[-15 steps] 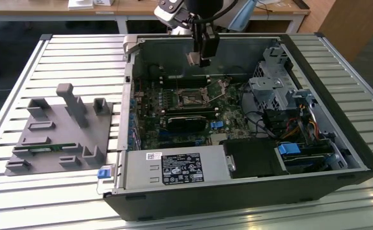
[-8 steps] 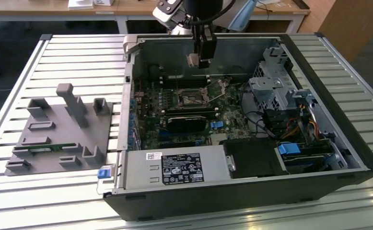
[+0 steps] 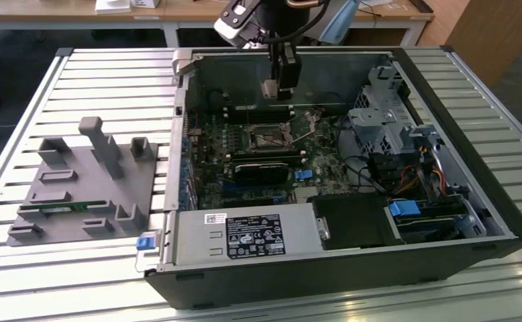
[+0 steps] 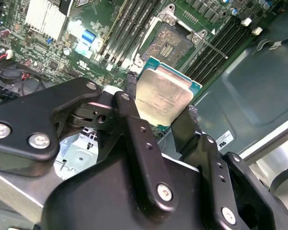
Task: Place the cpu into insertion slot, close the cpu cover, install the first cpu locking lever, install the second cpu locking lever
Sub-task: 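Place the cpu into insertion slot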
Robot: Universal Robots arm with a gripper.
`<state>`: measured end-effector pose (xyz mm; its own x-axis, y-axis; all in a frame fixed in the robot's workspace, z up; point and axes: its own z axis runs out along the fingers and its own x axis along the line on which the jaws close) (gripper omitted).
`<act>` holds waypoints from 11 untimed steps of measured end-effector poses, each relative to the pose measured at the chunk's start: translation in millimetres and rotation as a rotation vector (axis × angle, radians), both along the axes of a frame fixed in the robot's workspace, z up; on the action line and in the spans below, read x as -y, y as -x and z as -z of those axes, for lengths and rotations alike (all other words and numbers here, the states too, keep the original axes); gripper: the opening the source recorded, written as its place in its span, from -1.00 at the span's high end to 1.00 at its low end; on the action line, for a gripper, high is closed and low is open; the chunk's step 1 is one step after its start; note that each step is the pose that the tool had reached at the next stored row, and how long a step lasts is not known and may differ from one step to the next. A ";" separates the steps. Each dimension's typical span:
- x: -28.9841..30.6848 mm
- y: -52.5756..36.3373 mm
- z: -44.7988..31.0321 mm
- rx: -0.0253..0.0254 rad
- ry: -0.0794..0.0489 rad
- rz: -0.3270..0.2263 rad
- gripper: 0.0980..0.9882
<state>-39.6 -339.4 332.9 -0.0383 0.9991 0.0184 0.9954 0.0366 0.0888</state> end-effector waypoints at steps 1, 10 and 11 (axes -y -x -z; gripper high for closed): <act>-0.3 0.0 1.3 0.0000 0.000 0.000 0.01; -0.5 0.0 9.1 0.0000 0.000 0.000 0.01; -0.5 0.0 9.5 -0.0001 0.000 0.000 0.01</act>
